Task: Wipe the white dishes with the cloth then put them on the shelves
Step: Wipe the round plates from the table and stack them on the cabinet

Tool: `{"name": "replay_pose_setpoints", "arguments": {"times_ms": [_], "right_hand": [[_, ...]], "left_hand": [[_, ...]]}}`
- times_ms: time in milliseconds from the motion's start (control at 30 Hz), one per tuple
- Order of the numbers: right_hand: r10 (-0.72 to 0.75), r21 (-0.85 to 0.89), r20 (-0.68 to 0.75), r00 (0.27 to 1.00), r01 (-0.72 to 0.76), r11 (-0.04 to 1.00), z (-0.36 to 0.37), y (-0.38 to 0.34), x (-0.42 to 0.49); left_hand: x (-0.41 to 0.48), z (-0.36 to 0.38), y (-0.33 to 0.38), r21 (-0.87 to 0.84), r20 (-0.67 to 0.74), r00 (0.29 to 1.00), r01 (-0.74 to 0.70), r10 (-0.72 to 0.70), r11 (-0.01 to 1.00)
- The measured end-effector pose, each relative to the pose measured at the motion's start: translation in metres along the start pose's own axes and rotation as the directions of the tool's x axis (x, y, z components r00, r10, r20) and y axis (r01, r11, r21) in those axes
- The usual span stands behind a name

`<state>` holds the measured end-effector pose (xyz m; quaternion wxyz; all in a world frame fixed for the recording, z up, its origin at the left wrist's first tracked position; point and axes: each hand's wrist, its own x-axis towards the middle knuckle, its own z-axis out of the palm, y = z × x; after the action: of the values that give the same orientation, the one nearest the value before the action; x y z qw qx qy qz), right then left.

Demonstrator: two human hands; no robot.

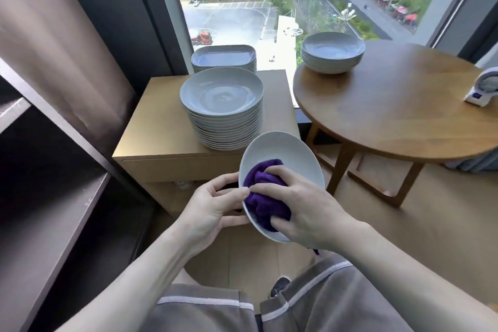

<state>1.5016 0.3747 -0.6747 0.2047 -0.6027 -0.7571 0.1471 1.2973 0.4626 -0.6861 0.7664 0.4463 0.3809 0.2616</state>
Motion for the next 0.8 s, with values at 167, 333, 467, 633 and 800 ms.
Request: {"name": "replay_pose_setpoints", "arguments": {"times_ms": [167, 333, 467, 633, 800], "right_hand": [[0.072, 0.002, -0.162, 0.984, -0.073, 0.997, -0.001, 0.002, 0.004], [0.227, -0.068, -0.248, 0.942, -0.25, 0.966, -0.003, 0.015, 0.006], [0.307, -0.094, -0.229, 0.924, -0.335, 0.937, -0.003, 0.02, 0.005], [0.409, -0.108, -0.147, 0.901, -0.425, 0.899, -0.002, 0.026, 0.005], [0.367, -0.136, 0.006, 0.93, -0.362, 0.922, 0.006, 0.018, 0.001]], "left_hand": [[-0.001, 0.002, -0.003, 0.067, 0.048, 0.999, 0.003, -0.006, 0.998], [0.0, 0.002, -0.004, 0.107, 0.04, 0.999, -0.018, 0.014, 0.994], [0.002, -0.003, -0.002, 0.112, -0.002, 0.999, -0.038, 0.038, 0.993], [0.002, -0.011, 0.007, 0.091, -0.032, 0.997, -0.07, 0.073, 0.993], [0.006, -0.021, 0.017, 0.054, -0.081, 0.991, -0.102, 0.106, 0.993]]}}
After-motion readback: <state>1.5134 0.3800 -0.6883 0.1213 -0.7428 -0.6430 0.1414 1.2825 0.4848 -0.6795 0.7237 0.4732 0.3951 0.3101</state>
